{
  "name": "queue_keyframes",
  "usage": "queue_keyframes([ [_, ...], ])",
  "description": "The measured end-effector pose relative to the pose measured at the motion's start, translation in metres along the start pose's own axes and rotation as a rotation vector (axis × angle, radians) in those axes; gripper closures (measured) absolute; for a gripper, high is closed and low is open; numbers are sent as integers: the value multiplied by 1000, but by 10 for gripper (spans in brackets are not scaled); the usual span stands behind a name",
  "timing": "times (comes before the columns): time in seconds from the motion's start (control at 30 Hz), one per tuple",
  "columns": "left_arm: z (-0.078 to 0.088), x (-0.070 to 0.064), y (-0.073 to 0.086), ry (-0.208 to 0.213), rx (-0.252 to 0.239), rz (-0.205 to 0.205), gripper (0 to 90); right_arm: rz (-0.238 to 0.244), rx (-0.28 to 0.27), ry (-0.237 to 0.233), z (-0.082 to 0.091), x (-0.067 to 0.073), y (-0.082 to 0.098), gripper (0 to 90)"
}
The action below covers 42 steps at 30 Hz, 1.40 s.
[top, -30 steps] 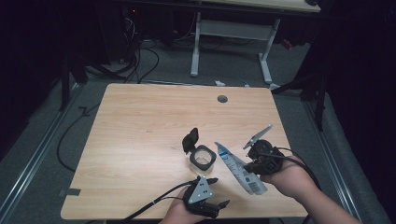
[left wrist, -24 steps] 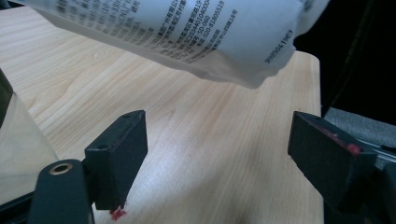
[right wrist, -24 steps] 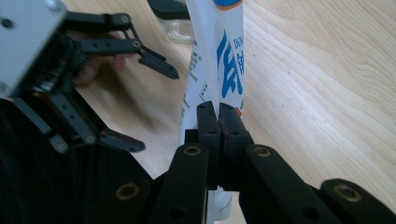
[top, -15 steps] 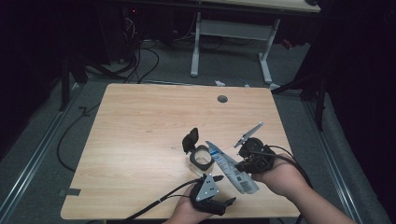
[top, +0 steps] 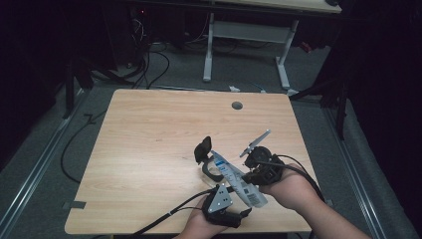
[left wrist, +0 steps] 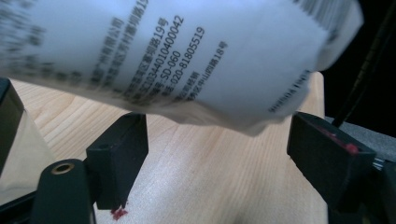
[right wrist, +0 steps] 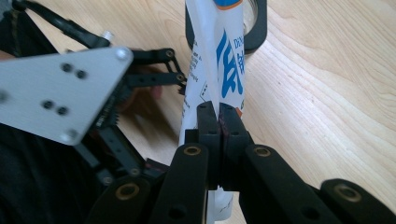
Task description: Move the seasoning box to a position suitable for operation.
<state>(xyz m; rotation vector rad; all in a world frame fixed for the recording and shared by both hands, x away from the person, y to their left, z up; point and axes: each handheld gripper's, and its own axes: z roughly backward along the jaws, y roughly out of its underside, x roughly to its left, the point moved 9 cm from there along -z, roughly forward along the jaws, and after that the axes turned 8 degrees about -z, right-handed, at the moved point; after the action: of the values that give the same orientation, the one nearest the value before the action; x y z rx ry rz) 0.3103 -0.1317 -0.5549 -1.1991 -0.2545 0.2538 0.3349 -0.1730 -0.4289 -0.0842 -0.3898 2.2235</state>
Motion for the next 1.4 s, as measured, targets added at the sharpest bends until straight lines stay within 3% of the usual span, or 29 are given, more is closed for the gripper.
queue_keyframes([
  [0.4,-13,1,-4,-15,9,-4,274,-23,-14,-20,0,-1,2,899],
  [0.83,-5,-6,-10,-46,0,-51,424,-26,-16,3,0,-5,0,899],
  [1.4,-3,-12,-10,-43,-1,-43,511,-29,14,15,-6,-7,2,899],
])
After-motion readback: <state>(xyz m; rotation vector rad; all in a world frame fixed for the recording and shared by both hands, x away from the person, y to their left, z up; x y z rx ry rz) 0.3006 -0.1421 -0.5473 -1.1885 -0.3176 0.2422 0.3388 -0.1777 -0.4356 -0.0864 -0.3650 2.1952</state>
